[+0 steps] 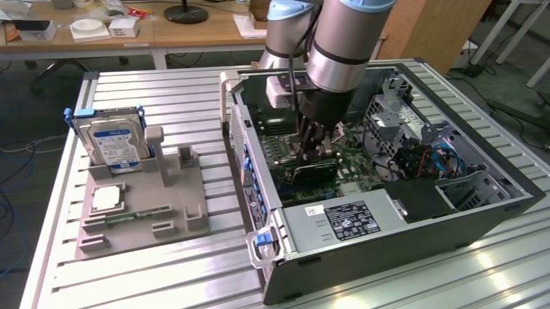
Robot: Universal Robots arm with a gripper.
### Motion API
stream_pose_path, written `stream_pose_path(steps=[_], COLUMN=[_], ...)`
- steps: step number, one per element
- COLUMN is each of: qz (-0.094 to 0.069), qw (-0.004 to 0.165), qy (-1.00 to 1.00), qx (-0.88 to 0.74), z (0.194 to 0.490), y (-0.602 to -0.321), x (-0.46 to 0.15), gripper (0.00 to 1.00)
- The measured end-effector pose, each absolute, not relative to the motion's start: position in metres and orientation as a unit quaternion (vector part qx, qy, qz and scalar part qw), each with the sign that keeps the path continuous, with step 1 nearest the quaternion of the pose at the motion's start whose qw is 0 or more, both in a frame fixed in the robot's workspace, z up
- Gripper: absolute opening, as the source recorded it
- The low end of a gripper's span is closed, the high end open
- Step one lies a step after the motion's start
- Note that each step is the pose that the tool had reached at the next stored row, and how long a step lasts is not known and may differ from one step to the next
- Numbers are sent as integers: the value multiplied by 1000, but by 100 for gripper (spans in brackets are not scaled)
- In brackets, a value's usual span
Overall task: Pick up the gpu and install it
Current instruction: 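Press down on the gpu until it lock into place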
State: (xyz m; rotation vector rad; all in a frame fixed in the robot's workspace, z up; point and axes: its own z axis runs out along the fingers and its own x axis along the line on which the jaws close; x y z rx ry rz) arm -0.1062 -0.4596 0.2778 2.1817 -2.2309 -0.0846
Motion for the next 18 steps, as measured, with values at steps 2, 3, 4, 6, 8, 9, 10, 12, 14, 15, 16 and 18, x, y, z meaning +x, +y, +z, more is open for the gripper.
stream_pose_path(steps=[2,3,4,6,8,9,10,12,14,15,16,18], qz=[-40,-46,-52,-64,-77,-83,-90,-102,-115,-121,-127,-140], qw=[23,29,36,49,62,69,75,88,101,108,114,127], qy=[-714,-714,-714,-713,-712,-711,-711,-709,-708,-707,-706,-704], qx=[698,698,697,696,695,694,694,692,690,689,688,685], z=[278,278,278,278,278,278,278,278,278,278,278,278], y=[-460,-460,-460,-460,-460,-460,-460,-460,-460,-460,-460,-460], x=[-105,-105,-104,-103,-102,-101,-100,-98,-95,-93,-92,-88], gripper=[10,10,10,10,10,10,10,10,10,10,10,10])
